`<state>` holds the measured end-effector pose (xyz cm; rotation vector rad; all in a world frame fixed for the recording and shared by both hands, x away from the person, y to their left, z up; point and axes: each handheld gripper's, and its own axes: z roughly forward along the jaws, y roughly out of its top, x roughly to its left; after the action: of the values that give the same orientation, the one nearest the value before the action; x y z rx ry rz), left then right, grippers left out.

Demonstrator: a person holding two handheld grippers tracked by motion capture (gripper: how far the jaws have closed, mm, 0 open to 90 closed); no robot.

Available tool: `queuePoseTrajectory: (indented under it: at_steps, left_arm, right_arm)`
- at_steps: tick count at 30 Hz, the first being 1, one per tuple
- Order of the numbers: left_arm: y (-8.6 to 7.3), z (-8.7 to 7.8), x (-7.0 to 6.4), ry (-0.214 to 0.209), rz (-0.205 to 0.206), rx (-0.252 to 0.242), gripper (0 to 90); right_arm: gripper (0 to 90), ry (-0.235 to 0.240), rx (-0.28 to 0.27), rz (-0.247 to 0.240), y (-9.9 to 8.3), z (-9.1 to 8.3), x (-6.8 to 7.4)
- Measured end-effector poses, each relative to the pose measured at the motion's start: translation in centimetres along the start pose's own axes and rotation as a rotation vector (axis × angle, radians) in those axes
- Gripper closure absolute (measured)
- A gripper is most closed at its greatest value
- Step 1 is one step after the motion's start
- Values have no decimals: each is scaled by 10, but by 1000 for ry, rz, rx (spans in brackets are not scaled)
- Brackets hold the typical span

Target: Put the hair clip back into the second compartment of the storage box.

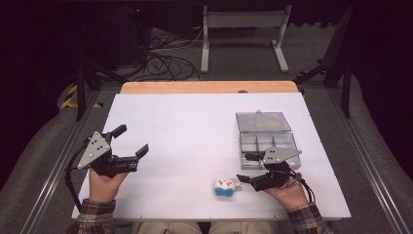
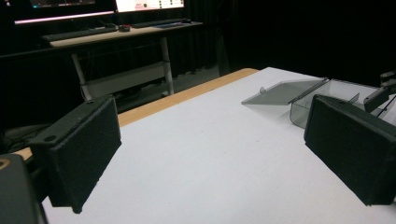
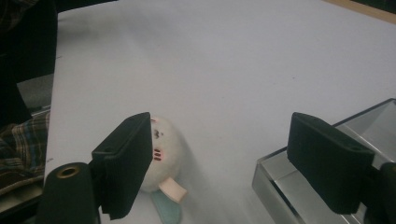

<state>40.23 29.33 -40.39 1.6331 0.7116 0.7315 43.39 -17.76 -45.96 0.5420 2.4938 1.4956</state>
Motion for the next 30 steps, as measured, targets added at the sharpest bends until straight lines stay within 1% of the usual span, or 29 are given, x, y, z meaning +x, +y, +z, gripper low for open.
queuePoseTrajectory:
  at_steps: [1, 2, 3, 5, 6, 7, 8, 9, 11, 14, 16, 17, 22, 24, 25, 30]
  left_arm:
    - [0, 0, 0, 0, 0, 0, 44]
    - [0, 0, 0, -2, -1, 1, 44]
    - [0, 0, -1, -4, -3, 1, 44]
    - [0, 1, -1, -3, -5, 0, 44]
    - [0, 1, -1, -3, -5, 1, 44]
    - [0, 1, -1, -4, -5, 1, 44]
    - [0, 1, -1, -4, -4, 3, 44]
    - [-1, 1, -1, -5, -5, 3, 44]
    - [-1, 1, -1, -6, -6, 0, 44]
    - [-1, 2, -1, -12, -2, 7, 44]
    - [-2, 3, -2, -12, -2, 9, 44]
    - [-2, 4, -2, -13, -4, 13, 44]
    - [-3, 4, -3, -17, -8, 14, 44]
    - [-3, 4, -3, -18, -9, 14, 44]
    - [-3, 4, -3, -18, -7, 16, 44]
    - [-3, 5, -2, -20, 3, 23, 45]
  right_arm:
    - [230, 18, 5, 0, 0, 3, 2]
    - [230, 18, 5, 0, 0, 3, 2]
    - [230, 36, 15, -5, 1, 6, 3]
    - [230, 40, 21, -8, 1, 7, 4]
    - [230, 55, 33, -13, 1, 10, 5]
    - [230, 55, 33, -13, 1, 10, 5]
    - [230, 75, 46, -14, 1, 14, 7]
    - [230, 75, 46, -14, 1, 14, 7]
    - [236, 99, 67, -22, 0, 18, 9]
    - [242, 118, 90, -29, -1, 23, 10]
    - [248, 133, 96, -32, -1, 25, 12]
    - [248, 133, 96, -32, -1, 25, 12]
    - [257, 160, 130, -43, -1, 32, 15]
    - [261, 162, 135, -44, -1, 33, 16]
    - [263, 171, 143, -51, -1, 35, 17]
    - [270, 182, 162, -58, -2, 40, 19]
